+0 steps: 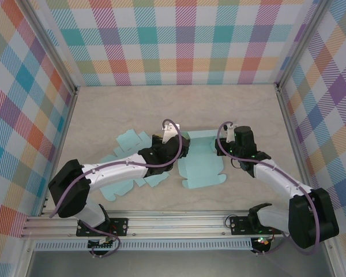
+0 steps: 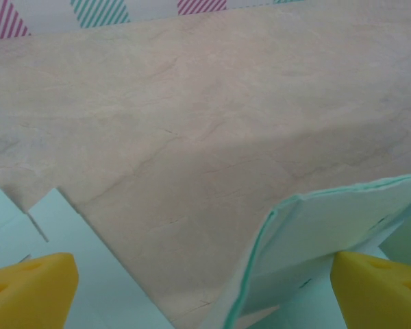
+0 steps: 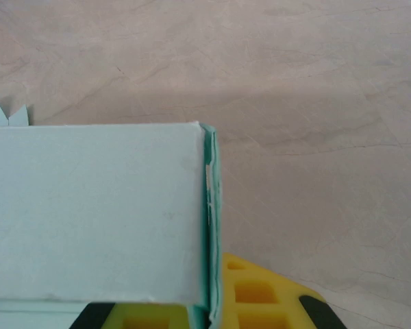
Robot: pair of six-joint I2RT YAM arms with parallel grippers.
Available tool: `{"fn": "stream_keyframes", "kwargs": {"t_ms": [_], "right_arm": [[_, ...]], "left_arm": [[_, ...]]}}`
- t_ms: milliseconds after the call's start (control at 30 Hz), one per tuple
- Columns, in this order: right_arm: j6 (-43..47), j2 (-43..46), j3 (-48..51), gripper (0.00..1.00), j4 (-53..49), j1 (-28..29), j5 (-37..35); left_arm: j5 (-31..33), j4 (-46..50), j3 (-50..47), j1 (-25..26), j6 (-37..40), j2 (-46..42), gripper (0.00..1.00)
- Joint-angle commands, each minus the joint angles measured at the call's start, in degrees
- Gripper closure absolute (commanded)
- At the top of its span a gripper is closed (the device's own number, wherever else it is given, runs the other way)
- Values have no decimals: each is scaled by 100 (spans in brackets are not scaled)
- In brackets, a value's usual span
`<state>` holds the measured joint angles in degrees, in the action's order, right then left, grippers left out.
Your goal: Fold the paper box
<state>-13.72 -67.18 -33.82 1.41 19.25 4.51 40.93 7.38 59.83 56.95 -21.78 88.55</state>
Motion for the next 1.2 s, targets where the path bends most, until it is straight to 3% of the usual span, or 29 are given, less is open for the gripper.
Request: {"fn": "stream_keyframes", "kwargs": {"t_ms": [0, 267, 433, 600, 733, 933, 1167], "right_arm": [[-147, 141, 41, 100, 180, 26, 298], [-219, 91, 56, 100, 80, 27, -192], [-226, 46, 24, 100, 70, 25, -258], [-234, 60, 23, 100, 49, 25, -258], [-237, 113, 34, 100, 34, 18, -249], [-238, 155, 60, 100, 20, 24, -223], [-238, 235, 84, 100, 35, 18, -170]], "left_arm": [[-228, -684, 169, -17, 85, 118, 5], [238, 108, -593, -9, -1184, -845, 4], [-225, 212, -1726, 18, -2109, -1959, 4], [-1003, -244, -2514, 58, -2431, -2681, 5], [-1631, -1096, -2724, 201, -2463, -2492, 6], [-1967, -1736, -2114, 475, -2136, -1325, 9], [-1343, -1815, -1617, 546, -1970, -728, 20]]}}
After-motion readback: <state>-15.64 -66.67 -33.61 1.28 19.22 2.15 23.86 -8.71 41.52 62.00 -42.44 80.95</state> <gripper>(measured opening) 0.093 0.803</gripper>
